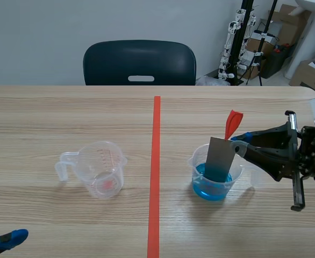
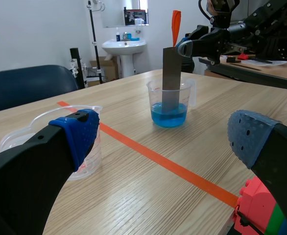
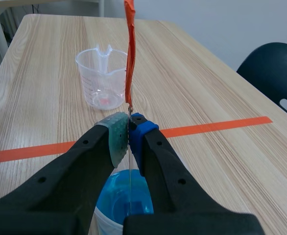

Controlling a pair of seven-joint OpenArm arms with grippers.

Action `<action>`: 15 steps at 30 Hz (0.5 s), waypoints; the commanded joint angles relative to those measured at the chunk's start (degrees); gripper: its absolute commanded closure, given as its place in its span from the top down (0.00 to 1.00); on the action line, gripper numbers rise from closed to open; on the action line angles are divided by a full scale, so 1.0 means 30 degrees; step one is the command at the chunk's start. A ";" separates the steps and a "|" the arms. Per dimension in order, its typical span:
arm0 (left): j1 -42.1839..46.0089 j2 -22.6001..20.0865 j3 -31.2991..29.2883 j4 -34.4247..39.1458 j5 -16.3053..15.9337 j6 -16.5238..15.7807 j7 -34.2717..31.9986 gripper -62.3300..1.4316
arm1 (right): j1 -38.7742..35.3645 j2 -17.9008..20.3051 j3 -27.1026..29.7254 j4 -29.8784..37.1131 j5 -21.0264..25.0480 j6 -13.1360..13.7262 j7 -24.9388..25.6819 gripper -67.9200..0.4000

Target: Do the redox reaction experiment. lower the plate into the blue solution

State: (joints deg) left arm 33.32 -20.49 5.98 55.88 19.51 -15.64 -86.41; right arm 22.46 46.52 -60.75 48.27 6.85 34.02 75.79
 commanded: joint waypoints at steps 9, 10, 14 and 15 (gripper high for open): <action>-0.0015 -0.0168 0.0022 0.0219 -0.0109 -0.0036 -0.0873 0.89 | 0.0233 0.0452 0.0160 0.0262 0.0270 0.0080 0.0357 0.01; -0.0015 -0.0168 0.0022 0.0219 -0.0109 -0.0036 -0.0873 0.89 | 0.0233 0.0481 0.0160 0.0262 0.0270 0.0087 0.0357 0.01; -0.0015 -0.0168 0.0022 0.0219 -0.0102 -0.0036 -0.0873 0.89 | 0.0233 0.0525 0.0160 0.0262 0.0270 0.0087 0.0372 0.01; -0.0015 -0.0168 0.0022 0.0219 -0.0102 -0.0036 -0.0873 0.89 | 0.0233 0.0525 0.0160 0.0262 0.0277 0.0087 0.0386 0.01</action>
State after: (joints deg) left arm 33.32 -20.49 5.98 55.88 19.51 -15.64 -86.41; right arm 22.48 47.31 -60.75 48.27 6.87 34.06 75.81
